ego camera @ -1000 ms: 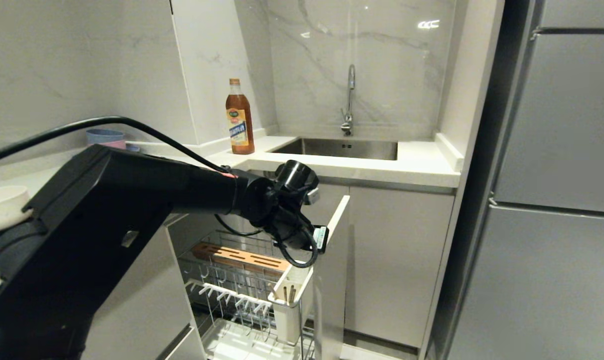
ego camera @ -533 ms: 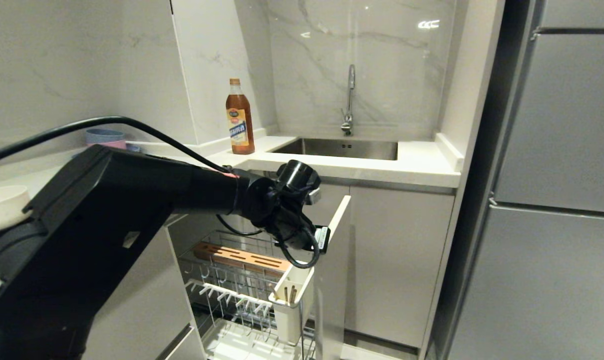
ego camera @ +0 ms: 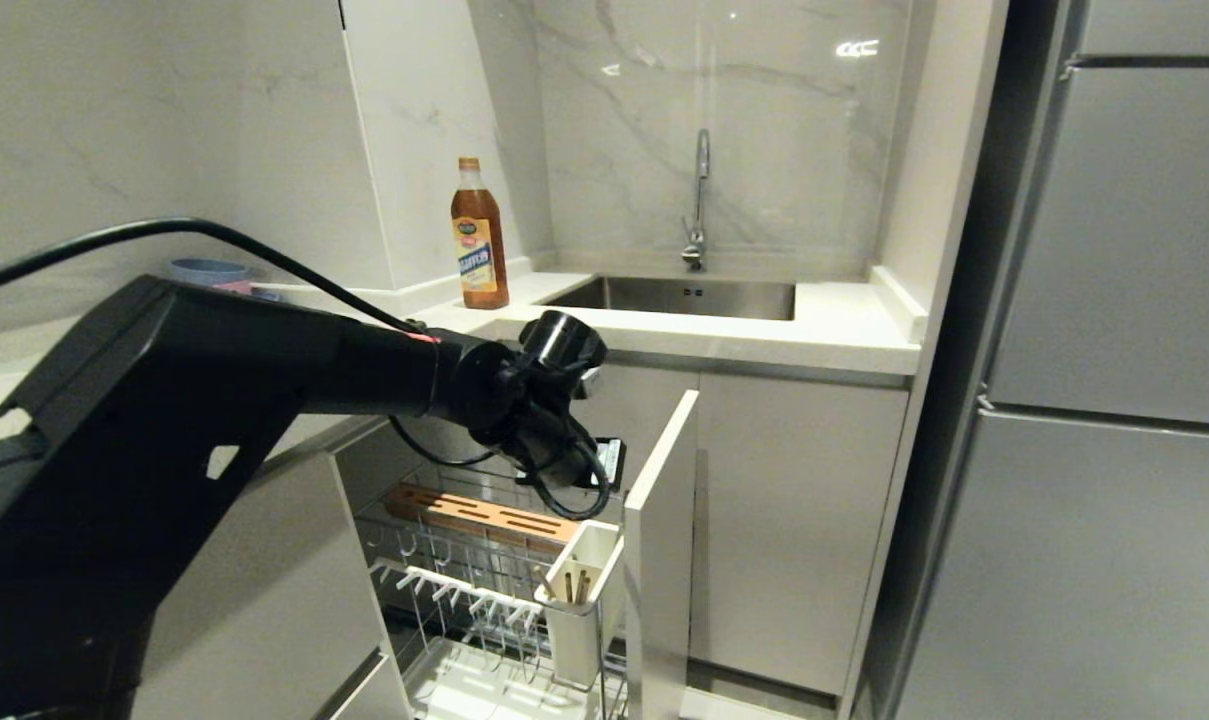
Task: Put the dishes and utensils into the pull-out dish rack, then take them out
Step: Pick up the chopsticks and place it in the cupboard
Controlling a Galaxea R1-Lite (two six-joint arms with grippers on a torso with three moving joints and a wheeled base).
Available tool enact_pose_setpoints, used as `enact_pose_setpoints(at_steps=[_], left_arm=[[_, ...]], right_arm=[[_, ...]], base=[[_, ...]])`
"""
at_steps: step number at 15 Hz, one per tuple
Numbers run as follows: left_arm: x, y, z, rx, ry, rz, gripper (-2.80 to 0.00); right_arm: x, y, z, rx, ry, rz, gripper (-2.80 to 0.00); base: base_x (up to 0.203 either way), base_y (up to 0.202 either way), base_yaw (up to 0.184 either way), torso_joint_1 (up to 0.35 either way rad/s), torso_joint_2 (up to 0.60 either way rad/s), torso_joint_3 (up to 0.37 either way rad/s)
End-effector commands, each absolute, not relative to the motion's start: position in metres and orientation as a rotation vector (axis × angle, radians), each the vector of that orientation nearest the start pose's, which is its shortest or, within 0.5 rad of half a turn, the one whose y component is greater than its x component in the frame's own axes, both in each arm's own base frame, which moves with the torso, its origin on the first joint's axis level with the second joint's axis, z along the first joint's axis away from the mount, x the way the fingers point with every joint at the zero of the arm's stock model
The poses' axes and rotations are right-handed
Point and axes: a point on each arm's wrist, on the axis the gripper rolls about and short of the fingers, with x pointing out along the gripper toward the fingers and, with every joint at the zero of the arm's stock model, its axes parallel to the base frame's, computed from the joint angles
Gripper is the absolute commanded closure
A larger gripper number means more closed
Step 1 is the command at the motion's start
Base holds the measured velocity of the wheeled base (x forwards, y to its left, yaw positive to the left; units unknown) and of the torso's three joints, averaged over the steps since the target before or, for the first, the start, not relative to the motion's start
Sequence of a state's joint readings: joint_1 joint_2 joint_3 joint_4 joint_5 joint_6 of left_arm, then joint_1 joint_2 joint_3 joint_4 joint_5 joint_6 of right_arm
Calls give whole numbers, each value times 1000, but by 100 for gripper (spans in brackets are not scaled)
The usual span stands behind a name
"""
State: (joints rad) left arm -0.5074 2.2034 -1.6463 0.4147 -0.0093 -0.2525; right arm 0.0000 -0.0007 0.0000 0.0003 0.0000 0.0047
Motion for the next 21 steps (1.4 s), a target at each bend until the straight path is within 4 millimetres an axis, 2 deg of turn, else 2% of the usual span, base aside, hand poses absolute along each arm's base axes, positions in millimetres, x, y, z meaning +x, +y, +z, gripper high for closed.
enact_pose_setpoints(at_steps=[1, 5, 9, 12, 15, 17, 18, 20, 21], left_arm=[[370, -192, 141, -13, 980, -324, 0], [364, -160, 172, -67, 915, -245, 0], [327, -116, 237, -128, 758, -190, 0], [270, -71, 293, -183, 583, -139, 0], [196, -26, 329, -182, 405, -60, 0], [139, -7, 332, -133, 315, -17, 0], [108, -2, 325, -92, 282, -14, 0], [55, 0, 294, 5, 230, -19, 0], [37, 0, 268, 46, 212, -19, 0]], right_arm=[[-23, 0, 75, 5, 0, 0, 0], [-23, 0, 75, 5, 0, 0, 0], [-23, 0, 75, 5, 0, 0, 0], [-23, 0, 75, 5, 0, 0, 0], [-23, 0, 75, 5, 0, 0, 0], [-23, 0, 75, 5, 0, 0, 0], [-23, 0, 75, 5, 0, 0, 0], [-23, 0, 75, 5, 0, 0, 0], [-23, 0, 75, 5, 0, 0, 0]], base=[[0, 0, 0, 0, 0, 0], [0, 0, 0, 0, 0, 0], [0, 0, 0, 0, 0, 0], [0, 0, 0, 0, 0, 0], [0, 0, 0, 0, 0, 0], [0, 0, 0, 0, 0, 0], [0, 0, 0, 0, 0, 0], [0, 0, 0, 0, 0, 0], [0, 0, 0, 0, 0, 0]])
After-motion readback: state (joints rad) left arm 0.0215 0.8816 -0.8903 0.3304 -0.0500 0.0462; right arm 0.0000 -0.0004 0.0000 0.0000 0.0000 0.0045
